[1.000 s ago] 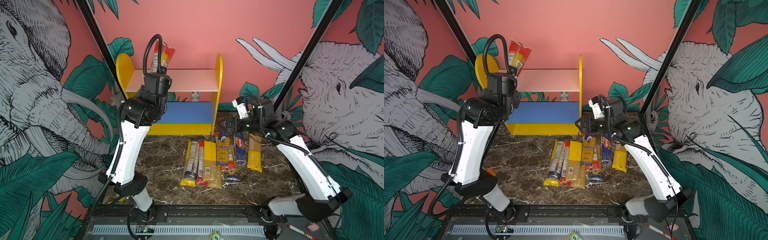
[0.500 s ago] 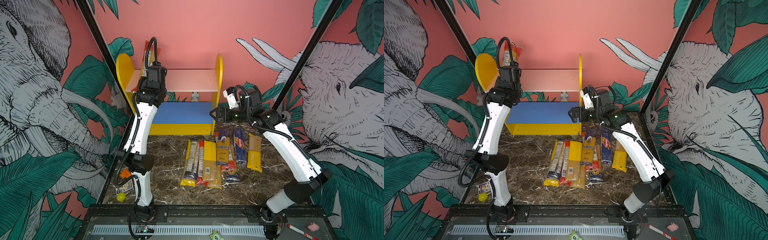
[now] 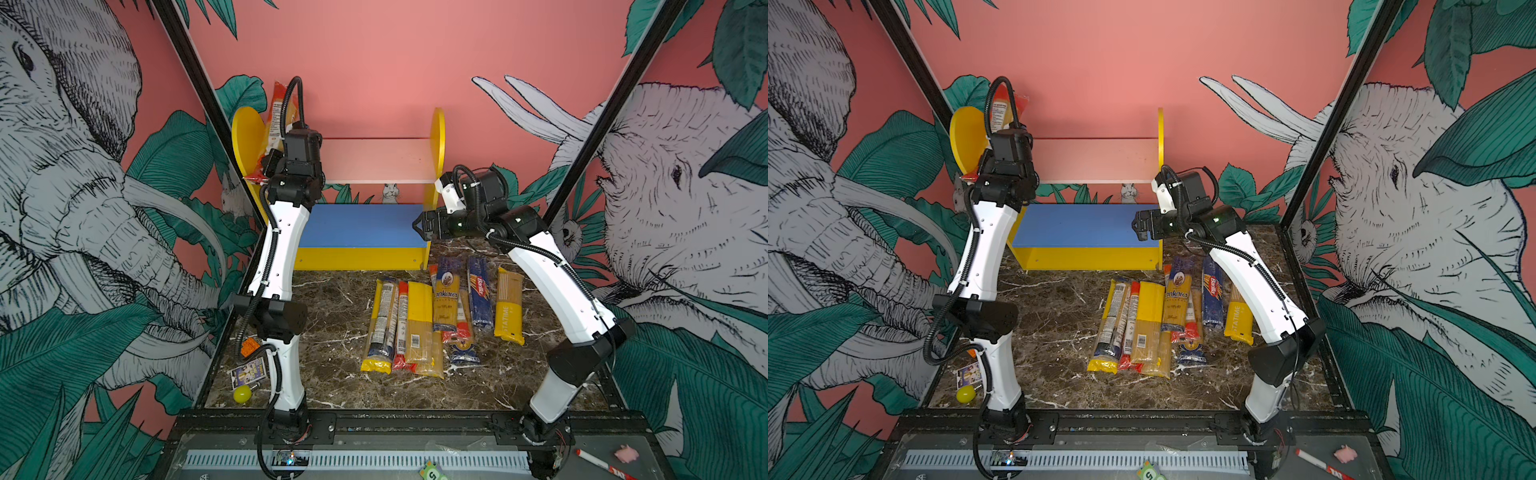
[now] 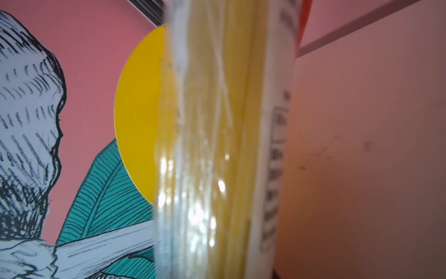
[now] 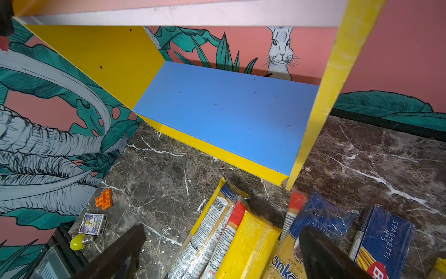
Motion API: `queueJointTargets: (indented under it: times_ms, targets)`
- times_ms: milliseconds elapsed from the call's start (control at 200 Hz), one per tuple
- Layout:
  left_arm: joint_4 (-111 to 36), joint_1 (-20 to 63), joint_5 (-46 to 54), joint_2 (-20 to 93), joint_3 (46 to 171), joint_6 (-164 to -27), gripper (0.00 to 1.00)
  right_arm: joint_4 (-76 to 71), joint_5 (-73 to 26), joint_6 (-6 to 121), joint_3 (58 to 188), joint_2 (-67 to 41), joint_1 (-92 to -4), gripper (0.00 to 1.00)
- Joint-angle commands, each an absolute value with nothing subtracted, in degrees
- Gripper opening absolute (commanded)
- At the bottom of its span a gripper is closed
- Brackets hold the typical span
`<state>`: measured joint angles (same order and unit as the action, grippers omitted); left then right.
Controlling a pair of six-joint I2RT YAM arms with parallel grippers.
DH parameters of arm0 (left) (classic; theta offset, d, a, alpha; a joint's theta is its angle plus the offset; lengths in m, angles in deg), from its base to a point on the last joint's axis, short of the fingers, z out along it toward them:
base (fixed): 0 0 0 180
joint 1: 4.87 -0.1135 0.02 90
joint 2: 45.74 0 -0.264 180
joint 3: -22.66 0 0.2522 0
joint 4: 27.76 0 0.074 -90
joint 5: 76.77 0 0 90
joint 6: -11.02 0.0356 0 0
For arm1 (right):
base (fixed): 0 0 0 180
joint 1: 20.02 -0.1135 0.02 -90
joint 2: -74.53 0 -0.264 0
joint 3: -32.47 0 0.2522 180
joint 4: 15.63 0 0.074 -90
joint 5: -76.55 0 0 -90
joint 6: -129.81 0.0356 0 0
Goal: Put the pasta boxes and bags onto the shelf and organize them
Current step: 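Release the bags onto the white top shelf and withdraw the left gripper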
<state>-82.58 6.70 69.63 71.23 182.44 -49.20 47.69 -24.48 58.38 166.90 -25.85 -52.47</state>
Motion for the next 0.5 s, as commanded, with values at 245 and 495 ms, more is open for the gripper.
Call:
queueJointTargets:
  times_ms: [245,495]
  targets:
    - [-76.4,6.2,70.0,69.5,185.3,-50.1,0.67,51.5,-23.4,57.3,175.0,-29.4,-52.9,0.99]
    - [-79.6,6.5,66.5,66.7,182.4,-55.9,0.86,54.1,-21.8,57.0,175.0,-28.7,-52.9,0.99]
